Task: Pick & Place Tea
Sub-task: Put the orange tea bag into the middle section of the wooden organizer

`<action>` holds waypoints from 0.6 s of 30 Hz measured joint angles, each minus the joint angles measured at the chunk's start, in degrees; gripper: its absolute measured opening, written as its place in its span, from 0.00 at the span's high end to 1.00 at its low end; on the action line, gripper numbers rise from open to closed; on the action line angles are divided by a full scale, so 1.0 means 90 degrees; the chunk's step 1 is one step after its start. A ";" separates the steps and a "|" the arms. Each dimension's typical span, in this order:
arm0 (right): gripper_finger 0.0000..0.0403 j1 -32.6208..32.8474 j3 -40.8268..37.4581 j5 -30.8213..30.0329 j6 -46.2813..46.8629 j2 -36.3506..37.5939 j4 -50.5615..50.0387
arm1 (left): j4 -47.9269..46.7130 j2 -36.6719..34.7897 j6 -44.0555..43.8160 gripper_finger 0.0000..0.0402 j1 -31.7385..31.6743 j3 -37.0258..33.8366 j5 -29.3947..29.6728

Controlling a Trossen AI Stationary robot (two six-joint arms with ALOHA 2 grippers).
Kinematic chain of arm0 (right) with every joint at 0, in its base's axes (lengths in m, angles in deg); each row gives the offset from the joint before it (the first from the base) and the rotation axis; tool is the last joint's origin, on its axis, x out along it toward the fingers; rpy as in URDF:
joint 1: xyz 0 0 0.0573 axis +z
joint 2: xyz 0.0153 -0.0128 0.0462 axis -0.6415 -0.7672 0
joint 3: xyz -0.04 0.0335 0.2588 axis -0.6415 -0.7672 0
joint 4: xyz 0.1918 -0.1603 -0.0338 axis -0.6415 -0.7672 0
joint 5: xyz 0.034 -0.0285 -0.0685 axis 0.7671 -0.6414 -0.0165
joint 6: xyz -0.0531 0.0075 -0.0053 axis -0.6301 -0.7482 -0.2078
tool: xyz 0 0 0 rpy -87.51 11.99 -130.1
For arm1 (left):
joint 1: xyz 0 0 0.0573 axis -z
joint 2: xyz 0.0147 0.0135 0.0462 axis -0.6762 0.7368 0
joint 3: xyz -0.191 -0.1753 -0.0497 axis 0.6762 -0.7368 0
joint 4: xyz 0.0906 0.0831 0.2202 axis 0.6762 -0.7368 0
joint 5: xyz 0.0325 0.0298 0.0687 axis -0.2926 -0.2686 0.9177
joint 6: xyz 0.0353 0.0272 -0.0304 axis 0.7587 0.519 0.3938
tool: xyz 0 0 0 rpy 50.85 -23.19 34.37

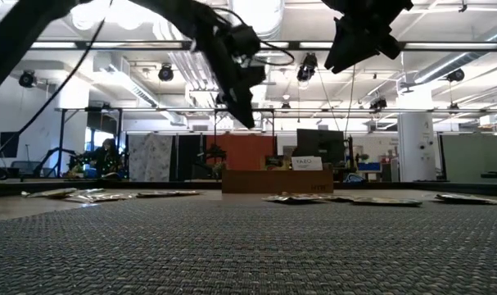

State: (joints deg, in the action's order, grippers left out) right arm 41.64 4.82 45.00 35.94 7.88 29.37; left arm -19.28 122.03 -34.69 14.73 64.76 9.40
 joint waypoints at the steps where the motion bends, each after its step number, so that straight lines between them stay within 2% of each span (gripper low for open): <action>1: 0.73 0.0001 -0.0005 -0.0001 -0.0013 0.0000 -0.0003 | -0.0179 -0.0126 -0.0047 0.78 0.0000 -0.0004 0.0001; 5: 0.72 0.0001 -0.0019 -0.0001 -0.0031 0.0000 0.0001 | -0.0891 -0.0694 -0.0235 0.78 0.0047 -0.0074 -0.0035; 8: 0.72 0.0000 -0.0052 0.0008 -0.0035 -0.0002 0.0013 | -0.1067 -0.1260 -0.0247 0.78 0.0196 -0.0561 -0.0115; 13: 0.73 0.0000 -0.0115 0.0505 -0.0057 -0.0249 0.0060 | -0.0540 -0.2377 -0.0297 0.78 0.0553 -0.2294 -0.0642; 18: 0.75 0.0000 -0.0196 0.1302 -0.0247 -0.0747 0.0259 | 0.0269 -0.3336 -0.0772 0.78 0.1011 -0.4226 -0.0704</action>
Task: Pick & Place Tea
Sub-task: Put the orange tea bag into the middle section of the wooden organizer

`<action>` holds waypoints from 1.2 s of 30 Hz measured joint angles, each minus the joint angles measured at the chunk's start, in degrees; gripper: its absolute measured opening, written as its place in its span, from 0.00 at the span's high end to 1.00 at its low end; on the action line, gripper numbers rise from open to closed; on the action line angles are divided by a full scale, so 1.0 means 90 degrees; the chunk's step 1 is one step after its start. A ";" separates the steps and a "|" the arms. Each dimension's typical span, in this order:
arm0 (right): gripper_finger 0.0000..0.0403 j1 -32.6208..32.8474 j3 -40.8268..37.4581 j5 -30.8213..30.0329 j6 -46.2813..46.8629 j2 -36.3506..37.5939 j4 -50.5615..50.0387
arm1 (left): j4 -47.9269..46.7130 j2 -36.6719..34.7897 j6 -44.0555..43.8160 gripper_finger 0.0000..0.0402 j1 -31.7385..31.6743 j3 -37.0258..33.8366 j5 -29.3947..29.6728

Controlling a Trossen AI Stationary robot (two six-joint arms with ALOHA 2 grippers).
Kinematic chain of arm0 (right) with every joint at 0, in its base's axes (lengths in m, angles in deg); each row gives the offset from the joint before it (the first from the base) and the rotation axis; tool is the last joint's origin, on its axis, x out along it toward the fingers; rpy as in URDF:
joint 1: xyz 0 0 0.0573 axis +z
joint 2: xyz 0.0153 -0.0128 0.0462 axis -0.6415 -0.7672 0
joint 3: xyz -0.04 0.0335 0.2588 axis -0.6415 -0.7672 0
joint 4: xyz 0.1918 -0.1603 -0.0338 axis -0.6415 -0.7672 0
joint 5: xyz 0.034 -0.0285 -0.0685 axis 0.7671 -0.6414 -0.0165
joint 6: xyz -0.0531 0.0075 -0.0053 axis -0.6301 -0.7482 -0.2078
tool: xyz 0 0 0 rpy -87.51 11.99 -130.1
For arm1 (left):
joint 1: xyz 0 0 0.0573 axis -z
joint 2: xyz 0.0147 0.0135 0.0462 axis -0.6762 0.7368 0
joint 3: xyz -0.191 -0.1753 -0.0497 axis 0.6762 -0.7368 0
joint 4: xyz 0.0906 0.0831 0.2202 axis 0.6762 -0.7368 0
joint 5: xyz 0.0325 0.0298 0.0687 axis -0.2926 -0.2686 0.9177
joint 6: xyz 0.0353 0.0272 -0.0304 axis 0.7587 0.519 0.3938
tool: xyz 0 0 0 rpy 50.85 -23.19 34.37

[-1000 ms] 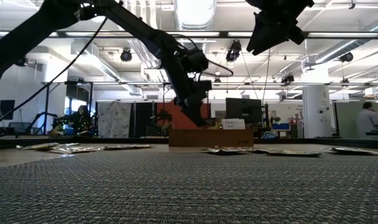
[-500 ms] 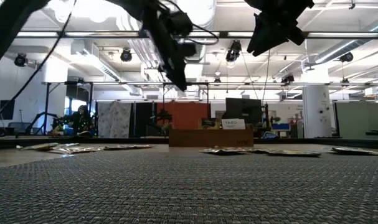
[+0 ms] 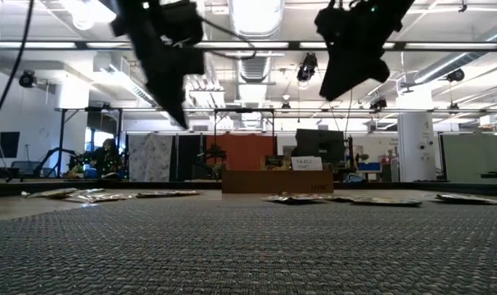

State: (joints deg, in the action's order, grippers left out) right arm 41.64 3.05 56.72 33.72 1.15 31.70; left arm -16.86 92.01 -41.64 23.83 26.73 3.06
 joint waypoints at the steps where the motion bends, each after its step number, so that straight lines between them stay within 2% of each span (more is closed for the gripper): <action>1: 0.75 0.0000 -0.0002 0.0145 -0.0025 -0.0121 0.0019 | 0.0047 -0.0159 -0.0150 0.78 0.0085 -0.0312 0.0007; 6: 0.76 0.0002 0.0010 0.0665 -0.0184 -0.0690 0.0461 | 0.0121 -0.0856 -0.0836 0.78 0.0493 -0.1447 0.0084; 13: 0.77 0.0000 0.0029 0.1757 -0.0482 -0.1322 0.1608 | 0.0055 -0.1700 -0.2102 0.78 0.0908 -0.2540 0.0074; 18: 0.77 -0.0002 0.0029 0.1914 -0.0193 -0.1671 0.2004 | 0.0059 -0.2096 -0.2917 0.78 0.1107 -0.3158 0.0053; 23: 0.78 -0.0005 0.0032 0.2036 0.0182 -0.1971 0.2258 | 0.0260 -0.2086 -0.3465 0.78 0.1134 -0.3625 0.0012; 26: 0.78 -0.0036 0.0032 0.1845 0.0904 -0.2052 0.2047 | 0.0542 -0.2043 -0.3545 0.78 0.1146 -0.3687 -0.0153; 30: 0.79 -0.0107 0.0032 0.1433 0.1785 -0.1960 0.1159 | 0.0899 -0.2041 -0.3507 0.78 0.1146 -0.3487 -0.0284; 36: 0.79 -0.0107 0.0007 0.1365 0.2293 -0.1645 -0.0148 | 0.2349 -0.1884 -0.3292 0.78 0.1127 -0.3330 -0.0252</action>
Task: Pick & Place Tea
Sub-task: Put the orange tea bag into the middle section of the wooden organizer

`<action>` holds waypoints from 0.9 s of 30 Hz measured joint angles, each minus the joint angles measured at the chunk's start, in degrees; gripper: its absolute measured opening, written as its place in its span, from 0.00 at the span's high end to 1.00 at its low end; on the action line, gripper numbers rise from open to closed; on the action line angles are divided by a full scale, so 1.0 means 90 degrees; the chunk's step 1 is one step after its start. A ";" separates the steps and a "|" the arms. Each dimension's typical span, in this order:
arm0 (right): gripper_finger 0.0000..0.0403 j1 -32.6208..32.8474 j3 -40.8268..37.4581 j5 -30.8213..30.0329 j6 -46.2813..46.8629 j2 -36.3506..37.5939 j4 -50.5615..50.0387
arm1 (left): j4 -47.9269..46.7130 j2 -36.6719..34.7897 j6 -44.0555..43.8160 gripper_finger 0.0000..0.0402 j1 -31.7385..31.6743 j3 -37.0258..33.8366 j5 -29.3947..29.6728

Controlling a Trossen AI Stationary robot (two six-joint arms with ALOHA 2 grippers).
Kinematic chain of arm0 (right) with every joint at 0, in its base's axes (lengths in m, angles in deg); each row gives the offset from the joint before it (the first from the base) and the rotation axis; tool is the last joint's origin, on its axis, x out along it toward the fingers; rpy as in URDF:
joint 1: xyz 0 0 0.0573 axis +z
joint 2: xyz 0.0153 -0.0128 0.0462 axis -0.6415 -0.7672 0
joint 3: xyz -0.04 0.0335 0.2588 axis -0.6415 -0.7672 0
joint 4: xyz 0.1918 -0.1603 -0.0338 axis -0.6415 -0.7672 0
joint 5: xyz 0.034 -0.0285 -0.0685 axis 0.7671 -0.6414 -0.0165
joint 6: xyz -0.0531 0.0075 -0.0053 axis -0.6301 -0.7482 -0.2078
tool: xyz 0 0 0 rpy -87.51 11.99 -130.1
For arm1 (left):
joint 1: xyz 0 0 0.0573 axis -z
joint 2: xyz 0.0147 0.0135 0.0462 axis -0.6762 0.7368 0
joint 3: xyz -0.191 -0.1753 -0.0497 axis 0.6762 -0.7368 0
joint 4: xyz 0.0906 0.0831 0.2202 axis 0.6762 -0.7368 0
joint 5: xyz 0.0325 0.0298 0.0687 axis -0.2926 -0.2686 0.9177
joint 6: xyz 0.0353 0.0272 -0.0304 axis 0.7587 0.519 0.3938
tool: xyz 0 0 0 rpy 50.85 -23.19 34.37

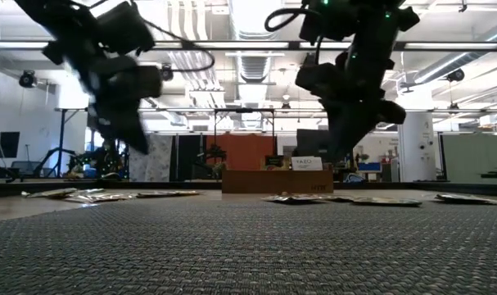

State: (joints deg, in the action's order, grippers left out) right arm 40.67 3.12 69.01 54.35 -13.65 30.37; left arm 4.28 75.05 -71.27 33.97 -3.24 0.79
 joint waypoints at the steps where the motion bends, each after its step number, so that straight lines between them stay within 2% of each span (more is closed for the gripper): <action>1: 0.79 -0.0007 -0.0033 -0.0004 0.0069 0.0023 -0.0023 | 0.0369 0.0101 -0.0001 0.78 -0.0028 -0.0002 0.0017; 5: 0.79 -0.0172 -0.0151 0.0060 0.0330 0.0003 0.0193 | 0.1781 0.0828 -0.0240 0.78 -0.0170 0.0192 -0.0027; 8: 0.79 -0.0437 -0.0301 0.0429 0.0584 -0.0147 0.0474 | 0.2281 0.1636 -0.0210 0.78 -0.0207 0.0711 -0.0163; 10: 0.79 -0.0592 -0.0423 0.0580 0.0664 -0.0212 0.0712 | 0.2314 0.2263 0.0041 0.78 -0.0205 0.1182 -0.0177; 14: 0.79 -0.0760 -0.0599 0.0268 0.0684 -0.0252 0.1074 | 0.2034 0.3460 0.0813 0.78 -0.0205 0.2196 -0.0165; 18: 0.79 -0.0950 -0.0784 0.0184 0.0377 -0.0269 0.1583 | 0.1643 0.4379 0.1047 0.78 -0.0207 0.3085 -0.0090; 22: 0.76 -0.1121 -0.0986 0.0170 0.0255 -0.0295 0.1788 | 0.1550 0.4975 0.1059 0.78 -0.0207 0.3630 0.0108; 27: 0.66 -0.1313 -0.1382 0.0166 0.0233 -0.0296 0.2159 | 0.1585 0.5402 0.1126 0.78 -0.0214 0.4086 0.0259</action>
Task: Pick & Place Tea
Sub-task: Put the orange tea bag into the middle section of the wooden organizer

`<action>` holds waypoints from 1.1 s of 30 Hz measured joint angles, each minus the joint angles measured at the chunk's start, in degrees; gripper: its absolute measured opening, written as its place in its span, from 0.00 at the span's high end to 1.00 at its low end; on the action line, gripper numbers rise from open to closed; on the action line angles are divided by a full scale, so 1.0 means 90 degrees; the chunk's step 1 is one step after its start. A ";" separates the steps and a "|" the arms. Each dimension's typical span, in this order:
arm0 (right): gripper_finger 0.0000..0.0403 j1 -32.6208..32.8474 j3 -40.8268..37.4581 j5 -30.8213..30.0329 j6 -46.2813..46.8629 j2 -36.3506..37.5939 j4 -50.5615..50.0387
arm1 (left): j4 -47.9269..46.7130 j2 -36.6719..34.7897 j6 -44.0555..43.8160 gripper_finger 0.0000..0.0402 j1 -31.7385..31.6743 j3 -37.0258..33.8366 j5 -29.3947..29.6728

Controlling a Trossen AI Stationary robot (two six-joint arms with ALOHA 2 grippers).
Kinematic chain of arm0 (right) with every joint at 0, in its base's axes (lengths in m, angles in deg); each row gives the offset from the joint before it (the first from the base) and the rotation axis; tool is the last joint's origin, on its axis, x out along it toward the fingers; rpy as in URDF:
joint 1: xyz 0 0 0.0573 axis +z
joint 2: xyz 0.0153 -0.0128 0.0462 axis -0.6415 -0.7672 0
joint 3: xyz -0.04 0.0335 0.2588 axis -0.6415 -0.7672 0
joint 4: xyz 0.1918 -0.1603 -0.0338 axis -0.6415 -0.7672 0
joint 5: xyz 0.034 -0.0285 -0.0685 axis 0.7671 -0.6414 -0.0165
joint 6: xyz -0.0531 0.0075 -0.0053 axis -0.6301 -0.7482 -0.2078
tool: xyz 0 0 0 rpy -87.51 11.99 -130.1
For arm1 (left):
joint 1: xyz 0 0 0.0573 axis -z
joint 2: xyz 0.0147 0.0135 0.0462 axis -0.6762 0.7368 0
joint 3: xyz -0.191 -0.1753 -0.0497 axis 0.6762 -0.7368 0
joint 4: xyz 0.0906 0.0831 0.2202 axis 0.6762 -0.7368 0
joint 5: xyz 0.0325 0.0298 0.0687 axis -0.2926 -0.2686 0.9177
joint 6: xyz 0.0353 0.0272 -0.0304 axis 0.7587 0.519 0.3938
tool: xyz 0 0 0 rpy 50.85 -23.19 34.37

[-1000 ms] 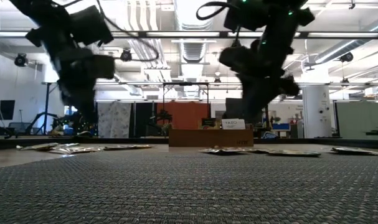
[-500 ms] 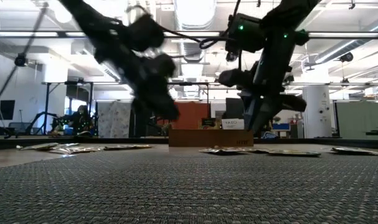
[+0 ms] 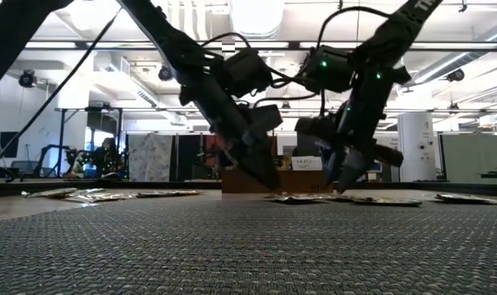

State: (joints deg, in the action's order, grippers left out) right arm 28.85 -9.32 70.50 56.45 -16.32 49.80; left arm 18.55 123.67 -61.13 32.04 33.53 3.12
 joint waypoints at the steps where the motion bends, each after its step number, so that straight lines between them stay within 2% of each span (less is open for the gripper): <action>1: 0.64 -0.0011 -0.0089 0.0005 -0.0007 0.0000 0.0164 | -0.0006 0.0044 0.0003 0.78 -0.0002 0.0056 0.0012; 5: 0.57 -0.0029 -0.0364 0.0199 -0.0015 -0.0003 0.1052 | 0.0013 0.0214 0.0012 0.78 -0.0002 0.0145 0.0098; 8: 0.54 -0.0029 -0.0438 0.0270 -0.0046 -0.0045 0.1314 | 0.0044 0.0309 0.0015 0.78 -0.0005 0.0145 0.0117; 16: 0.55 -0.0133 -0.0441 0.0610 -0.0636 -0.0271 0.1578 | 0.0189 0.0318 0.0015 0.78 -0.0046 0.0121 0.0112; 20: 0.59 -0.0156 -0.0454 0.0709 -0.0704 -0.0299 0.2008 | 0.0190 0.0318 0.0021 0.78 -0.0046 0.0118 0.0114; 24: 0.65 -0.0180 -0.0456 0.1154 -0.0741 -0.0318 0.2311 | 0.0192 0.0318 0.0027 0.78 -0.0049 0.0116 0.0117; 29: 0.76 -0.0195 -0.0456 0.1356 -0.0798 -0.0321 0.2304 | 0.0175 0.0269 0.0035 0.78 -0.0056 0.0105 0.0173; 33: 0.86 -0.0194 -0.0454 0.1343 -0.0799 -0.0316 0.2291 | -0.0013 -0.0071 0.0069 0.78 -0.0058 0.0094 0.0361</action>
State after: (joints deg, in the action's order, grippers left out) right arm 27.10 -13.40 82.58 49.26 -19.16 70.41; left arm 18.43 123.03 -60.51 31.52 34.38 6.37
